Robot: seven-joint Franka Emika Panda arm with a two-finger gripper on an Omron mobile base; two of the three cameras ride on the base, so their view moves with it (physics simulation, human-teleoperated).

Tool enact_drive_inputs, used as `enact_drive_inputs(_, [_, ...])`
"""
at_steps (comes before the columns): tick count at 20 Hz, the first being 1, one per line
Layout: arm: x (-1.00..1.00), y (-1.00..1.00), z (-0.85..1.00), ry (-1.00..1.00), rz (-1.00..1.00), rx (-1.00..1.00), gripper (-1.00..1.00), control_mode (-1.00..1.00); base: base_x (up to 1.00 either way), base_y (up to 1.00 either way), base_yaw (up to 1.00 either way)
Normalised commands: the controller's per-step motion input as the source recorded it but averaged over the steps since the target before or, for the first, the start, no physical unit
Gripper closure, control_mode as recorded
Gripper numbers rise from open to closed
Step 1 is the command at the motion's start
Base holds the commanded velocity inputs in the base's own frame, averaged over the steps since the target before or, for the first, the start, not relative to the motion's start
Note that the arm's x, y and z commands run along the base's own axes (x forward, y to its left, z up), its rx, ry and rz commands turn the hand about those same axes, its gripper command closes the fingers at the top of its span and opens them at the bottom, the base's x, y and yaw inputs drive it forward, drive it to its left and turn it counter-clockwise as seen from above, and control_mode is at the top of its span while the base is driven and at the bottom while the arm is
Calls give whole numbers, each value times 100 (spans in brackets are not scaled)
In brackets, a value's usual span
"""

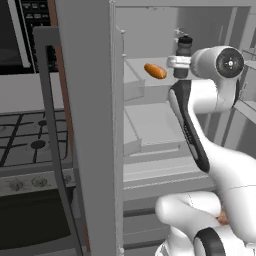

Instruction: Move the water bottle and hotdog bun from the top shelf to the second highest shelf to make space. Then, place the pitcher from the counter on the cleared top shelf.

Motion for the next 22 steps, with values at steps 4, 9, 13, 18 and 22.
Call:
enact_drive_inputs(4, [13,-17,15,2,0,3,-100,-100,0,0,0])
enact_drive_inputs(9, [25,-14,1,5,0,0,-100,-100,0,0,0])
enact_drive_inputs(13, [28,-11,-1,2,0,0,-100,-100,0,0,0])
enact_drive_inputs(18, [29,-10,-13,0,0,-1,-100,-100,0,0,0])
enact_drive_inputs(22, [36,-17,-10,0,0,-1,-100,-100,0,0,0])
